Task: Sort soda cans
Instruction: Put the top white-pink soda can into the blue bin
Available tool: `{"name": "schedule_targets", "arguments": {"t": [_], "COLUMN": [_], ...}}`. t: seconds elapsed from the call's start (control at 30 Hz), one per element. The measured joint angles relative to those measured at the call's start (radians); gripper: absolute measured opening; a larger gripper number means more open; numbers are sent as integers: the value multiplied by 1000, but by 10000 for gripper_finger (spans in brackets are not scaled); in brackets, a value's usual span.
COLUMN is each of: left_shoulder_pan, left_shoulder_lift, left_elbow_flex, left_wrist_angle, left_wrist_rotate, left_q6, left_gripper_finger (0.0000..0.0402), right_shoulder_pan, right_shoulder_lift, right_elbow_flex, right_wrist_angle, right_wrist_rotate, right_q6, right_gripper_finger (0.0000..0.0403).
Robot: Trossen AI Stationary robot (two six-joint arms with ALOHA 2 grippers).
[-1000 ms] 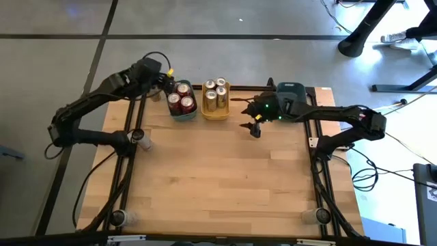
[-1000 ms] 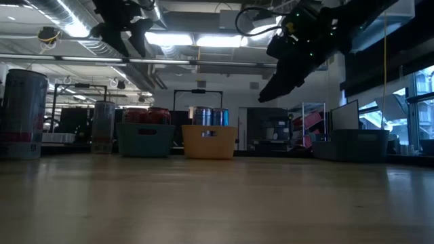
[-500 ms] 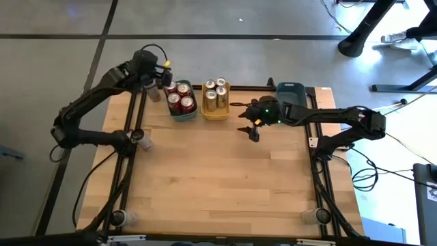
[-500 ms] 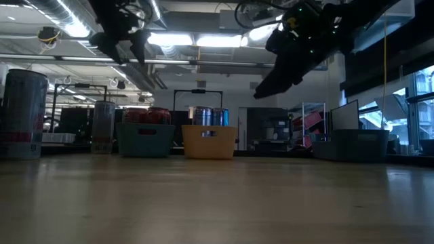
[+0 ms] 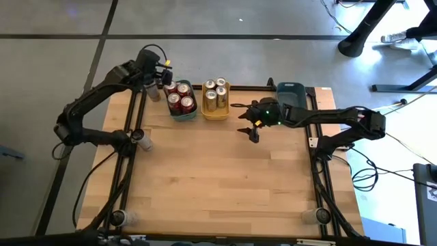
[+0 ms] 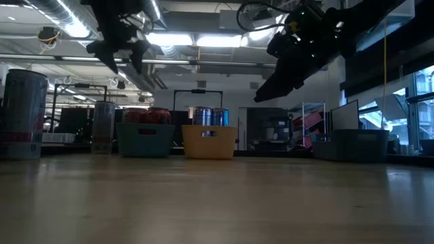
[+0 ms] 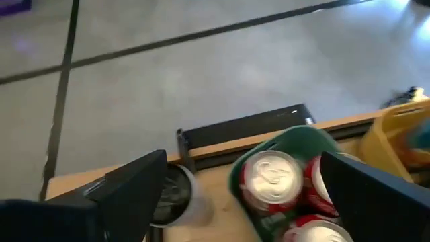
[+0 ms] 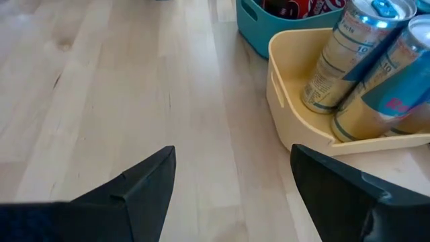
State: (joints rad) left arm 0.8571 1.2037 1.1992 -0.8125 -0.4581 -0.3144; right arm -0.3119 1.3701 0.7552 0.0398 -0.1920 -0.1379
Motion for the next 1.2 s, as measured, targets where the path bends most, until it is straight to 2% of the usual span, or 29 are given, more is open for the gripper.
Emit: {"name": "schedule_targets", "arguments": {"t": [0.1,0.3,0.47,0.87,1.2], "left_shoulder_pan": [29,80,126,150,153], "left_shoulder_lift": [45,153,221,330,419], "left_elbow_flex": [28,146,183,183,183], "left_wrist_angle": [-40,-224,-312,-338,-355], "left_wrist_rotate": [1,6,6,20,-12], "left_q6": [-12,-31,-27,-50,-74], "left_gripper_finger": [379,379,379,379,379], "right_shoulder_pan": [0,0,0,0,0], "right_shoulder_lift": [0,0,0,0,0], "right_elbow_flex": [-21,-52,-82,-92,-92], "right_wrist_angle": [18,45,116,124,120], "right_wrist_rotate": [-4,-10,-10,-11,-11], "right_q6": [11,11,15,15,15], "right_gripper_finger": [293,293,293,293,293]}}
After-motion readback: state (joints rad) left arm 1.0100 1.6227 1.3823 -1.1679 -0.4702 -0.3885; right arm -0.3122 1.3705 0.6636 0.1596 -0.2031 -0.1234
